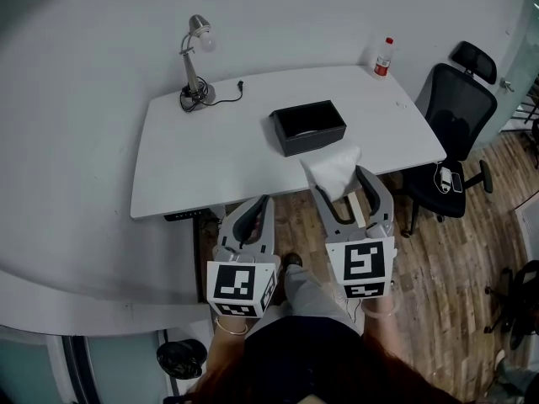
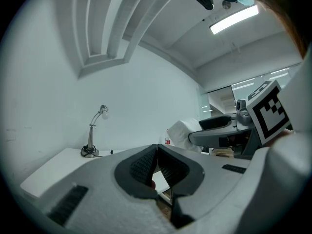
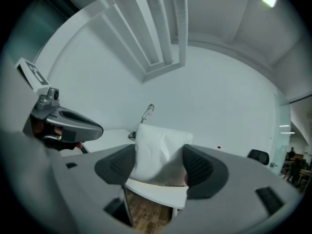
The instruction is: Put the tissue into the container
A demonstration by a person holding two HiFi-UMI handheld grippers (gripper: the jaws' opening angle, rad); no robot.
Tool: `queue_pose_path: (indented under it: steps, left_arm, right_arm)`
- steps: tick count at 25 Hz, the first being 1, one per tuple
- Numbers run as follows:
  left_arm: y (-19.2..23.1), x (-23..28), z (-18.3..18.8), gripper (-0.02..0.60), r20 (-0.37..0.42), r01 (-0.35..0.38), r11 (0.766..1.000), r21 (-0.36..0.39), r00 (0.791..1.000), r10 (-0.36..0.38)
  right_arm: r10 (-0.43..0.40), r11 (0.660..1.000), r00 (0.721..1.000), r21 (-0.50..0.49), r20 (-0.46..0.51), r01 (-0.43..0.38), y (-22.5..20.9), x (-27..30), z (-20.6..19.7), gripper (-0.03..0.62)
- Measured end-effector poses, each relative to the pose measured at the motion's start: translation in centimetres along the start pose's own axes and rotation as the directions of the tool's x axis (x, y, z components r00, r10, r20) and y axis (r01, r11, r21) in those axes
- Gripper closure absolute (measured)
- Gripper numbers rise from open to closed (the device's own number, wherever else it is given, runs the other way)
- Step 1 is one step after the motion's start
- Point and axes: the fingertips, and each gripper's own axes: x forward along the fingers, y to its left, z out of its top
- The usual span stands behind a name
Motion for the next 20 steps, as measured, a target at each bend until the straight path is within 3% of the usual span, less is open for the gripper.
queue_pose_path:
  steps: [20]
  left_arm:
    - [1.8, 6.4, 0.7, 0.554, -0.004, 0.028, 0.999, 0.028, 1.000, -0.028]
  right_arm:
    - [0.021, 1.000, 1.000, 0.003, -0.003, -0.021, -2.0, 5.9, -0.2, 0.273]
